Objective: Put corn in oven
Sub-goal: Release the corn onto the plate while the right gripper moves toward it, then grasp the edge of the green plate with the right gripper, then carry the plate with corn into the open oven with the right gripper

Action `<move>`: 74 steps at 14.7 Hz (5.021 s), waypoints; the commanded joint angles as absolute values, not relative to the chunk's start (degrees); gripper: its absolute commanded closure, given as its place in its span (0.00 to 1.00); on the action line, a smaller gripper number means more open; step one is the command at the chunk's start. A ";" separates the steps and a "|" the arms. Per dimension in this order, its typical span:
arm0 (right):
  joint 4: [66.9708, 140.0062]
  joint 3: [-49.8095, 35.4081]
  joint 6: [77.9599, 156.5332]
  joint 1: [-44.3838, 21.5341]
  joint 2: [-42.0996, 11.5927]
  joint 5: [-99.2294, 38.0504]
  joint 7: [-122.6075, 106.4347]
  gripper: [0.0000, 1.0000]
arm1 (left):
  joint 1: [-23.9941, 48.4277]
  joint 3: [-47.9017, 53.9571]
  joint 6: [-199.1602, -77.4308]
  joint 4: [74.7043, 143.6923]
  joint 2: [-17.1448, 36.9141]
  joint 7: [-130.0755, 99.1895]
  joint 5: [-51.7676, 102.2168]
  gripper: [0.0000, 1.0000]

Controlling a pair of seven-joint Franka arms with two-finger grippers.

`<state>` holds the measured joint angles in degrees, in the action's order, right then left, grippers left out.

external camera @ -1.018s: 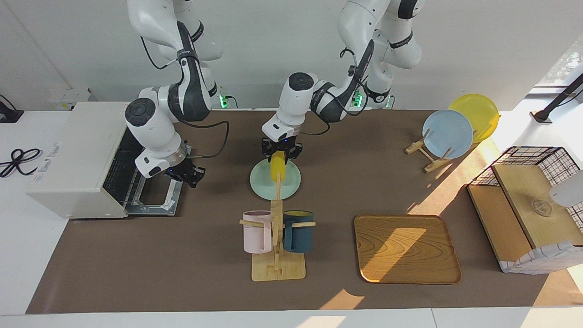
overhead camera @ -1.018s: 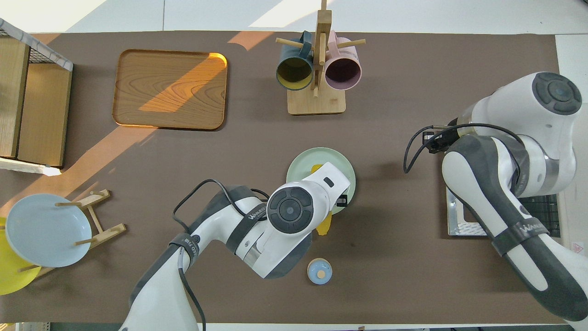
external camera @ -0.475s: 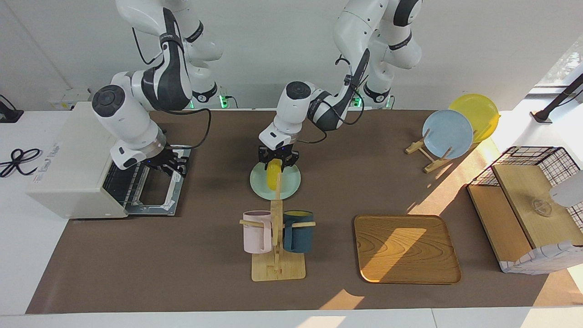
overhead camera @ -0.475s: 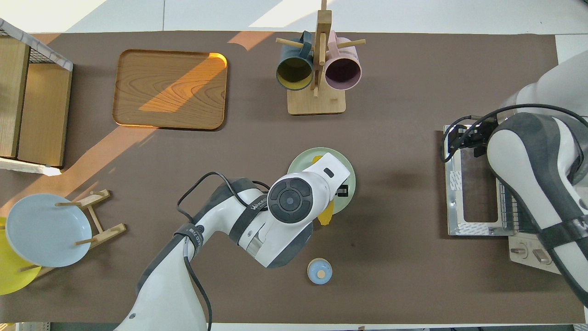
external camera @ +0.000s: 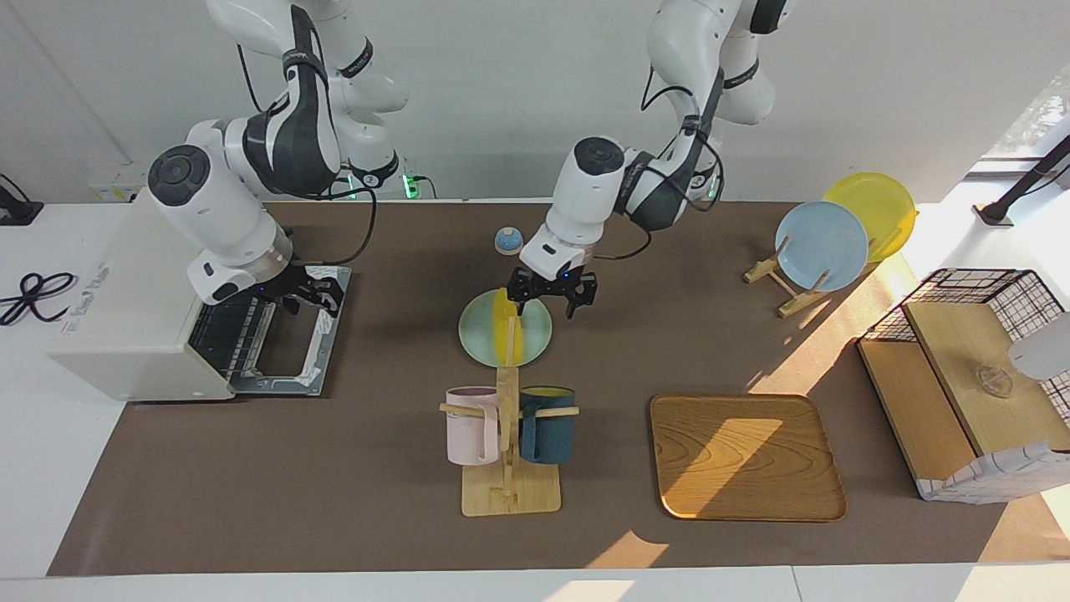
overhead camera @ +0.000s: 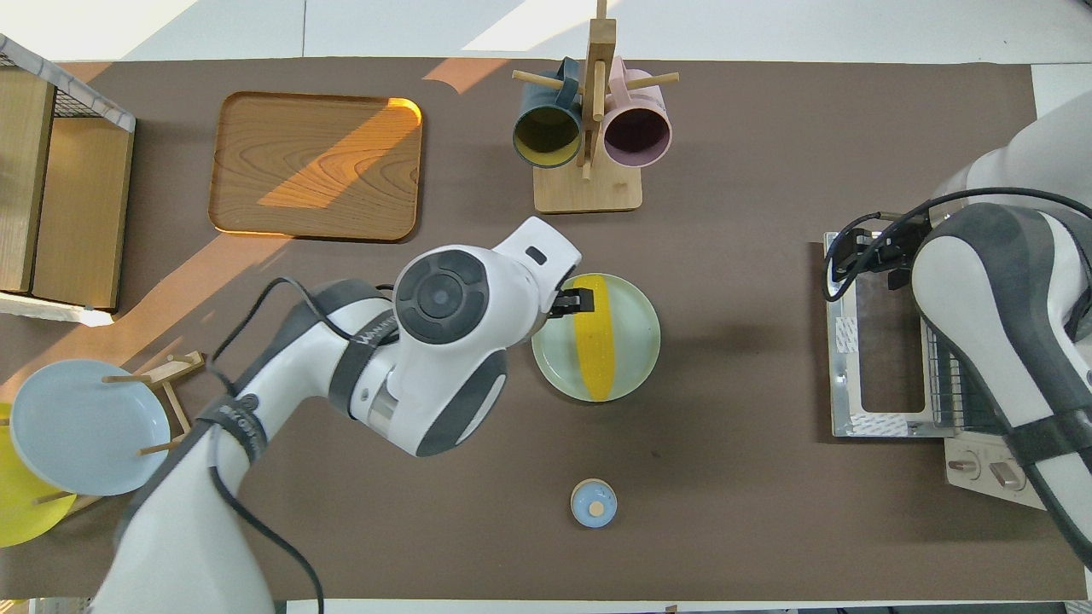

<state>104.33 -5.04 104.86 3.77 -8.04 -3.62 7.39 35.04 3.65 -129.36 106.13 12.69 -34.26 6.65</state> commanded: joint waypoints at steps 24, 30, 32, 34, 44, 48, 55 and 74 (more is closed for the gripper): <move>98.07 -5.45 128.22 -34.80 -27.34 5.45 49.75 0.14 | 7.82 3.52 -92.46 94.83 -1.85 -5.71 -0.26 0.00; 103.52 -5.54 131.56 -34.63 -25.76 4.83 49.48 0.78 | 7.91 4.04 -92.37 95.01 -1.76 -5.71 2.72 0.00; 104.24 -5.54 131.14 -34.63 -25.58 4.83 49.40 1.00 | 8.09 4.13 -92.37 95.10 -1.85 -5.71 2.72 0.00; 103.71 -5.54 130.61 -34.02 -25.58 4.92 49.22 1.00 | 8.26 4.13 -92.11 95.10 -1.85 -5.71 2.72 0.00; 88.59 -5.19 103.82 -30.07 -23.75 12.22 36.07 1.00 | 7.65 3.52 -92.37 95.27 -2.46 -6.24 2.72 0.00; 92.96 -5.19 98.36 -22.09 -16.81 12.22 27.45 1.00 | 7.73 3.52 -92.11 95.27 -2.46 -6.24 2.72 0.00; 103.53 -5.27 98.87 -4.42 -9.23 12.22 10.04 1.00 | 7.73 3.52 -92.11 95.27 -2.46 -6.24 2.64 0.00; 119.00 -5.19 113.55 9.58 -4.83 12.22 -4.92 0.96 | 7.73 3.52 -92.11 95.27 -2.46 -6.24 2.64 0.00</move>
